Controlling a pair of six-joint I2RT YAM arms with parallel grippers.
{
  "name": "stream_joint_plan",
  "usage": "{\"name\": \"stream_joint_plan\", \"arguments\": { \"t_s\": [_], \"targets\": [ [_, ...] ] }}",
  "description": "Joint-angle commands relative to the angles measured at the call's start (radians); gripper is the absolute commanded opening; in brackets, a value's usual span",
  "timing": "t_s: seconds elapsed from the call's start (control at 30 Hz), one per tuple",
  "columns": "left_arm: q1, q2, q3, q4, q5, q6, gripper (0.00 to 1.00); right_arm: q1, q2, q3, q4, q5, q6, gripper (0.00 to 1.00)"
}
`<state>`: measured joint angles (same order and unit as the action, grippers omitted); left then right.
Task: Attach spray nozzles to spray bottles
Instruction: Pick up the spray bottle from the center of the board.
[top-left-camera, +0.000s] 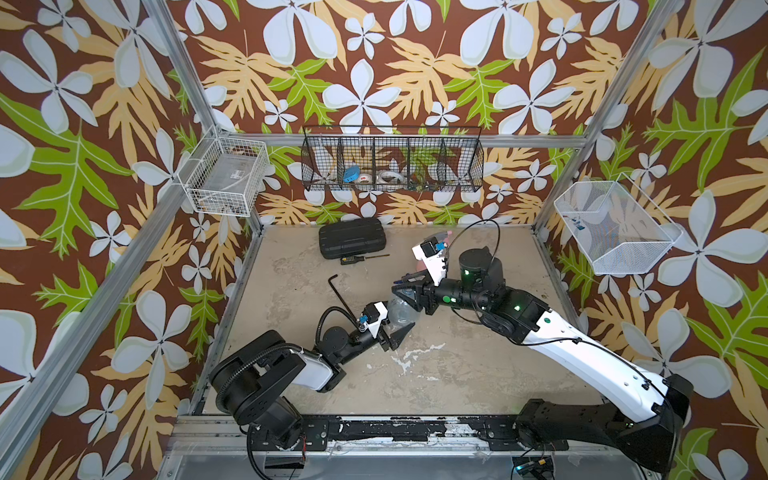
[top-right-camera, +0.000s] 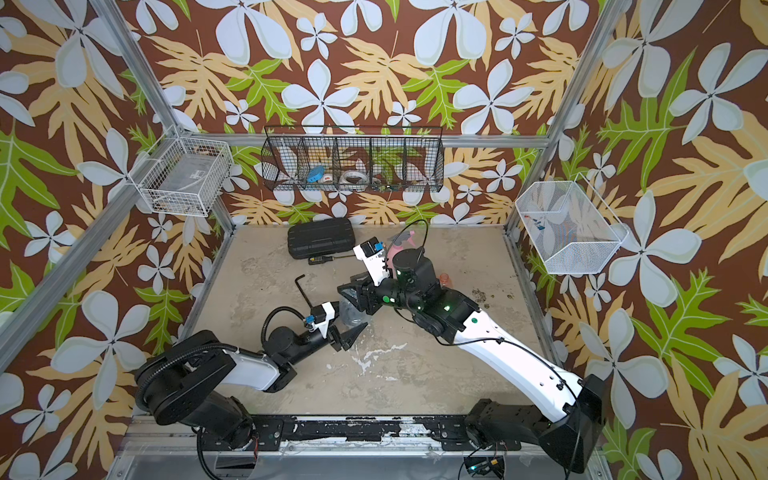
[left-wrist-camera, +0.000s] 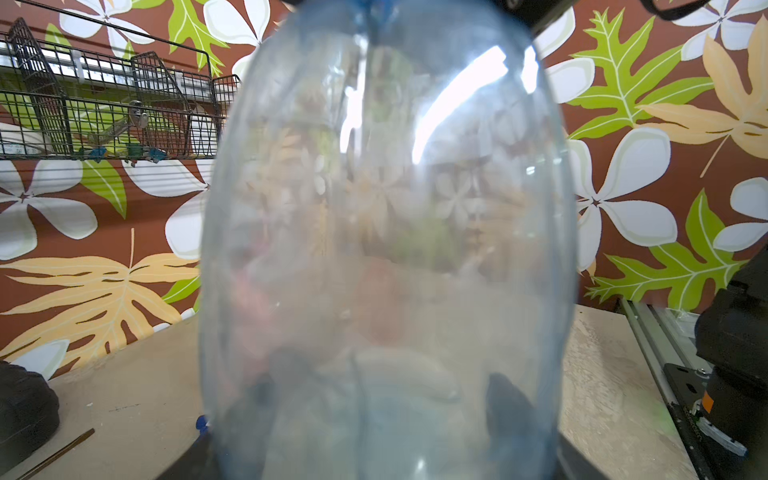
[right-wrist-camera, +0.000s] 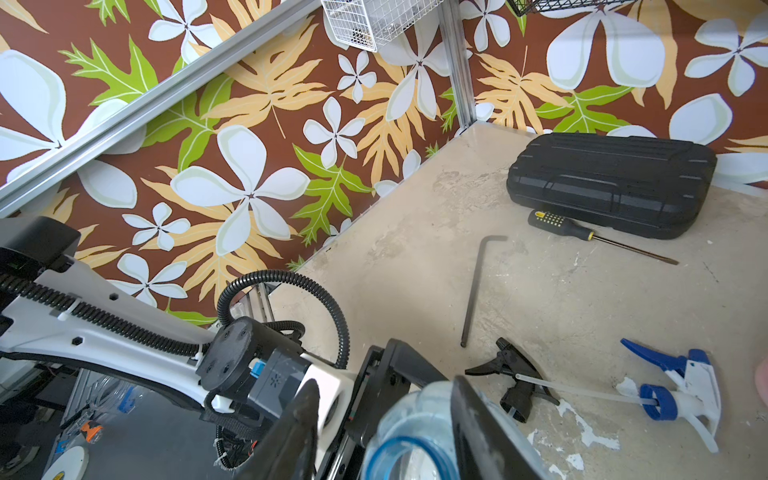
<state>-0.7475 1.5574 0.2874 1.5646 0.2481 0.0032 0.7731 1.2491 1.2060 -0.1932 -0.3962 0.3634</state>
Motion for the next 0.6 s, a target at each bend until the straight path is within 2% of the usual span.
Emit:
{"name": "stream_joint_plan", "arguments": {
  "t_s": [0.0, 0.27, 0.37, 0.43, 0.57],
  "targets": [
    [0.004, 0.007, 0.013, 0.031, 0.008, -0.017, 0.76, 0.006, -0.002, -0.002, 0.015, -0.042, 0.016, 0.51],
    [0.005, 0.012, 0.006, 0.037, 0.009, -0.021, 0.76, 0.007, -0.007, 0.024, -0.029, 0.017, -0.020, 0.51],
    [0.004, 0.005, -0.023, 0.080, -0.008, -0.022, 0.76, -0.001, -0.035, 0.046, -0.086, 0.202, -0.047, 0.51],
    [0.004, -0.009, -0.060, 0.117, -0.039, -0.025, 0.76, -0.048, -0.054, 0.048, -0.103, 0.286, -0.036, 0.51],
    [0.005, -0.030, -0.149, 0.201, -0.109, -0.028, 0.76, -0.212, -0.022, 0.019, -0.104, 0.267, 0.048, 0.51]
  ]
}}
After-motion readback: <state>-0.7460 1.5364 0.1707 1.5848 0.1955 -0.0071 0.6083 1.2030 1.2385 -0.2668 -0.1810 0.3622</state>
